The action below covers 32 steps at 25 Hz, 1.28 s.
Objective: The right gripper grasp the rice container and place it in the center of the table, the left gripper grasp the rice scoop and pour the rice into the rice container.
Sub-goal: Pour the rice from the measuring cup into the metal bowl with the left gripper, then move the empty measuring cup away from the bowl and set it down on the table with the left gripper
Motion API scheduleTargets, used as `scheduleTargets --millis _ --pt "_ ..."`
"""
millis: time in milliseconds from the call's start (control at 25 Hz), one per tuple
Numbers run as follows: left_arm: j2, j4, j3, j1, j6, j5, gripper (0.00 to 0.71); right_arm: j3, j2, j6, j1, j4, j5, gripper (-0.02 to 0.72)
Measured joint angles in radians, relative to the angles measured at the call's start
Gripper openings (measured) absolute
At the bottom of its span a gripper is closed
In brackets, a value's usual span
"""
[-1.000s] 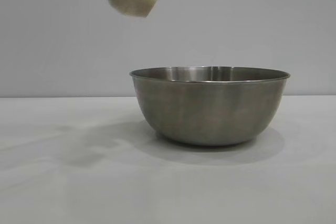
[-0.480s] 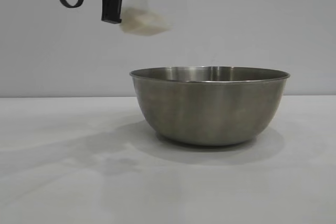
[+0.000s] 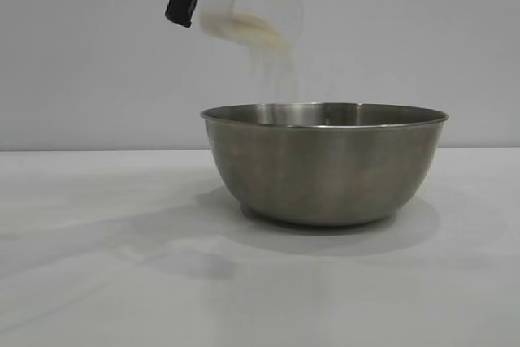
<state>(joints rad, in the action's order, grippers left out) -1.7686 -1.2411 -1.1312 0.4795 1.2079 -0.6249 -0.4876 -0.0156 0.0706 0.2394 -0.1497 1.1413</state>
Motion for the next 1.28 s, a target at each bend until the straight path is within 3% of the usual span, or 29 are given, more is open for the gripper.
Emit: scheduleTargets --millis 400,1280 --pt "0.000 -0.015 -0.009 0.101 0.111 0.018 0.000 0.000 0.000 0.000 0.000 0.000 0.000 0.256" --pt "0.000 0.033 -0.009 0.105 0.110 0.040 0.000 0.000 0.000 0.000 0.000 0.000 0.000 0.256"
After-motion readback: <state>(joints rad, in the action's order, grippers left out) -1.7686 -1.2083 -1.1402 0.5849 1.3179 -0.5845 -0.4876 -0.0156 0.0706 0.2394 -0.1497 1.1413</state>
